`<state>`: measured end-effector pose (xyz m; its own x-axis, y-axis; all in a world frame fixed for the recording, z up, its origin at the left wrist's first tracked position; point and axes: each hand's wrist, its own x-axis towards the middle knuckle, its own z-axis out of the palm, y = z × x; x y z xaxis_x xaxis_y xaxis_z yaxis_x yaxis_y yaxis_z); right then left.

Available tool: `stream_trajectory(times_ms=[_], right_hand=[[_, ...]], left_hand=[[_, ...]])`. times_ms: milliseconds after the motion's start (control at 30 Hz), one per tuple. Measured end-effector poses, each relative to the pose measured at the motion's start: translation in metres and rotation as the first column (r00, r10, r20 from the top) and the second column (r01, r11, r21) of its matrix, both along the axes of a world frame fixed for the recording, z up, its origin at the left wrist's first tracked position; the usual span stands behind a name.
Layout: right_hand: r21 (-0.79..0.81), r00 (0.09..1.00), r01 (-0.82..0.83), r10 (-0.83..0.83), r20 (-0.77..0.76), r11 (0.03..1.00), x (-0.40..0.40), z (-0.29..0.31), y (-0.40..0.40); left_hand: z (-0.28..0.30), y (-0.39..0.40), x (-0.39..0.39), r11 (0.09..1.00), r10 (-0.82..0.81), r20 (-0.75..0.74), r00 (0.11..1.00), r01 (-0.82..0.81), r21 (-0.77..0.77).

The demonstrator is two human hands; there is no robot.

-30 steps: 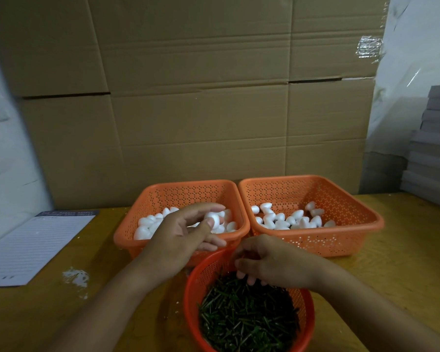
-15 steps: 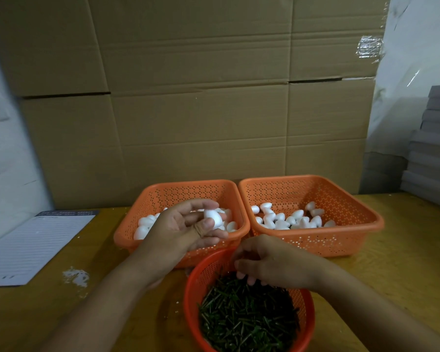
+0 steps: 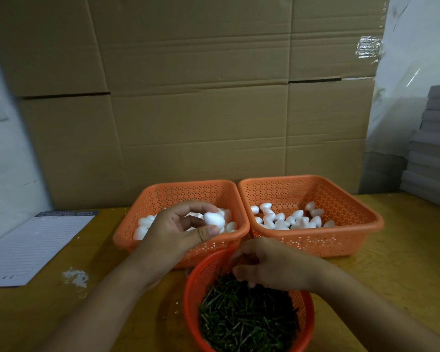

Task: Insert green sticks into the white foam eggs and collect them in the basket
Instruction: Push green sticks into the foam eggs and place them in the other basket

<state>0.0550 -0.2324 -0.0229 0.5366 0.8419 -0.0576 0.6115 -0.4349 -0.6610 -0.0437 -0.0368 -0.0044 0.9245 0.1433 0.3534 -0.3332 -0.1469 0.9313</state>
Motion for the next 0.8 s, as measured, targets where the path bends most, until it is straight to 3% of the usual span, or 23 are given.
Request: stream_trajectory(times_ms=[267, 533, 800], right_hand=[[-0.050, 0.994, -0.037, 0.042, 0.100, 0.998, -0.0018, 0.0023, -0.0004], [-0.078, 0.991, -0.058, 0.066, 0.114, 0.995, -0.0025, 0.0011, 0.0001], [-0.092, 0.990, -0.075, 0.085, 0.113, 0.993, -0.0014, 0.0005, -0.0007]], left_hand=[[-0.0043, -0.0002, 0.0015, 0.997, -0.008, -0.052, 0.999, 0.004, -0.072], [-0.0047, -0.0037, 0.0010, 0.999, -0.015, -0.091, 0.996, 0.018, 0.035], [-0.0025, -0.0044, -0.0008, 0.999, -0.020, -0.087, 0.996, 0.024, 0.048]])
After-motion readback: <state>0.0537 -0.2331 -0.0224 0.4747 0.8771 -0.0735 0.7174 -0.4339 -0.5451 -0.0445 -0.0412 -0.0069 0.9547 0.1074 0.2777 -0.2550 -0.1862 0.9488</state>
